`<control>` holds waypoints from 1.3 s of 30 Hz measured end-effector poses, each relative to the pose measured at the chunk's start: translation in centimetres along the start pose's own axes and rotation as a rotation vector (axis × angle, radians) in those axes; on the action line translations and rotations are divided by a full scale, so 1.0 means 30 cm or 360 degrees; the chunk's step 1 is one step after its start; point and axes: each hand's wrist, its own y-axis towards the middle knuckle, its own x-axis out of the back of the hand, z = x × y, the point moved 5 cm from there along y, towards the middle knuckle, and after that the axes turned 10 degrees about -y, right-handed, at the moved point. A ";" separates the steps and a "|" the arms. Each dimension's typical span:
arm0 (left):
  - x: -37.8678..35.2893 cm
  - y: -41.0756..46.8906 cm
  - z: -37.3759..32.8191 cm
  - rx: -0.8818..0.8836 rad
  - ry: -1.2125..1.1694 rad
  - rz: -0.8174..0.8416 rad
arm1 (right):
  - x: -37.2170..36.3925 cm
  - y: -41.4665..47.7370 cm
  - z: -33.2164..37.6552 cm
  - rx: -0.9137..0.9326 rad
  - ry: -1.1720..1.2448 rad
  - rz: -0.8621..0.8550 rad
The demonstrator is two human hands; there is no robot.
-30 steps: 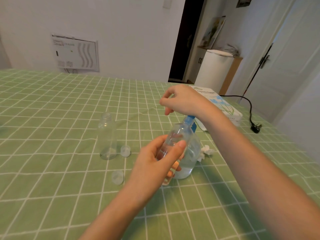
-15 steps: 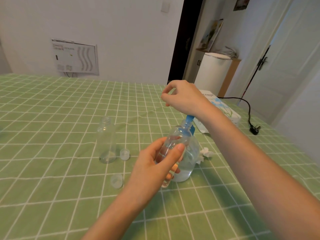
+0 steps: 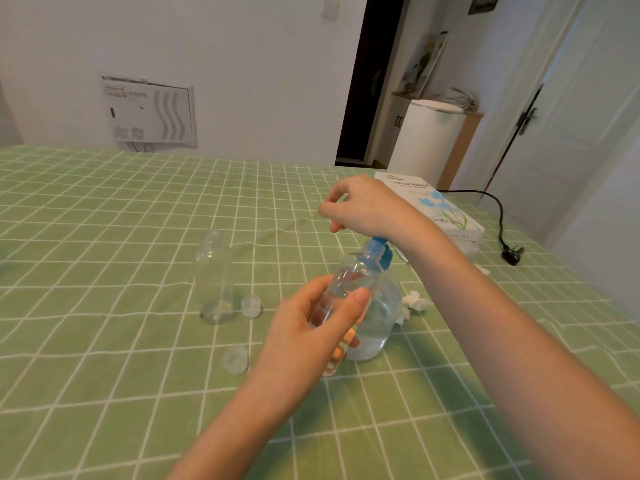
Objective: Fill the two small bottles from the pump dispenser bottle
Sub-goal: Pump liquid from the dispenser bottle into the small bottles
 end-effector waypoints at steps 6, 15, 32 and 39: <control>-0.020 -0.002 -0.014 -0.0024 -0.0049 0.0019 | 0.047 0.011 0.010 0.0040 -0.0018 -0.0067; -0.016 -0.001 -0.016 -0.0042 -0.0041 -0.0003 | 0.015 0.014 0.002 -0.0020 -0.0069 0.0024; -0.018 -0.001 -0.015 -0.0046 -0.0034 0.0003 | 0.036 0.009 0.011 0.0013 -0.0062 -0.0056; -0.009 -0.008 -0.008 -0.0027 -0.0036 -0.0020 | -0.004 0.004 -0.008 -0.0030 -0.0055 0.0012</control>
